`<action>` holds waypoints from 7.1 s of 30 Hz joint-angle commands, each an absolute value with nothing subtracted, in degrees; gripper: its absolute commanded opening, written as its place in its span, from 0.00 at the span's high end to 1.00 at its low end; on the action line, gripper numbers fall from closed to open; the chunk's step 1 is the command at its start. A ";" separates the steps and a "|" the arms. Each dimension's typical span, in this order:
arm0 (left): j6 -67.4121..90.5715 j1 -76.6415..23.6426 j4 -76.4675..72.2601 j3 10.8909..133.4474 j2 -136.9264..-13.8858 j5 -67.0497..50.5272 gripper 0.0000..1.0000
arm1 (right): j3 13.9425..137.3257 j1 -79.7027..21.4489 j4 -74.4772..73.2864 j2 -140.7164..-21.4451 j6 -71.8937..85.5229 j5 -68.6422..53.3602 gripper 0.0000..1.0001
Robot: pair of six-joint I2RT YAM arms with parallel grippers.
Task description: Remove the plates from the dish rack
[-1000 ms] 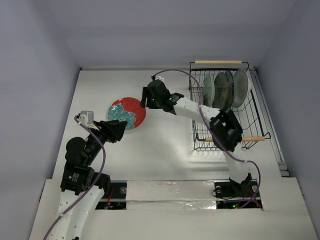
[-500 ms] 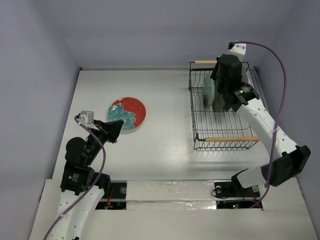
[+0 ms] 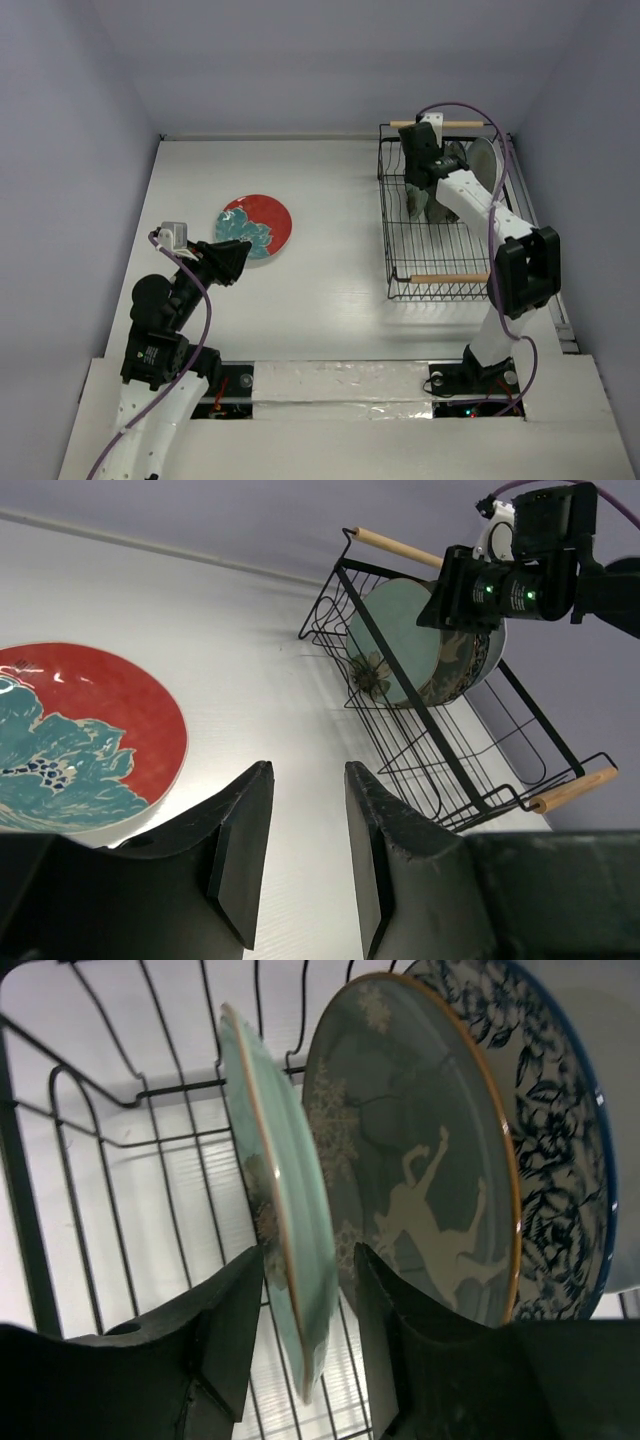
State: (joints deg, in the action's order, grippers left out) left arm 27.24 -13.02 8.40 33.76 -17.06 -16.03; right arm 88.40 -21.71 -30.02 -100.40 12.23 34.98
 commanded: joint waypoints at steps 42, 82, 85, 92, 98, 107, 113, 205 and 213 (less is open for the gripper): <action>26.81 -11.78 5.89 34.19 -16.26 -15.12 0.65 | 87.72 -35.86 -2.16 -82.34 30.98 2.40 1.00; 26.89 -11.25 5.27 33.84 -16.00 -16.70 0.45 | 94.40 -45.09 1.68 -121.82 47.82 -3.26 0.53; 26.89 -11.25 5.19 33.84 -15.82 -16.70 0.45 | 93.69 -45.09 -2.17 -120.50 44.92 -0.89 0.33; 26.98 -11.25 5.10 33.75 -15.91 -16.79 0.45 | 91.76 -45.09 -5.98 -115.15 39.82 2.99 0.11; 26.98 -11.25 5.10 33.75 -15.91 -16.87 0.45 | 85.88 -45.09 -9.92 -101.27 32.97 14.56 0.55; 26.89 -11.78 5.10 33.75 -14.85 -16.79 0.45 | 69.89 -29.82 -17.93 -74.39 23.91 35.25 0.86; 26.98 -11.78 5.18 33.66 -14.77 -16.79 0.46 | 69.78 -20.93 -22.67 -76.10 20.92 37.79 0.65; 26.98 -11.78 5.54 33.93 -15.29 -15.73 0.46 | 81.11 -42.80 20.31 -98.33 51.66 -6.51 1.00; 26.98 -11.78 5.45 33.75 -15.21 -15.91 0.46 | 82.88 -43.85 23.11 -110.46 57.74 -6.15 1.00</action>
State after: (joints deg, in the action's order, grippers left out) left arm 27.14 -11.55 8.40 33.76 -15.22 -15.86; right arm 77.45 -43.31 8.78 -111.31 52.29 -4.86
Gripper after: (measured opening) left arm 0.545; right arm 0.132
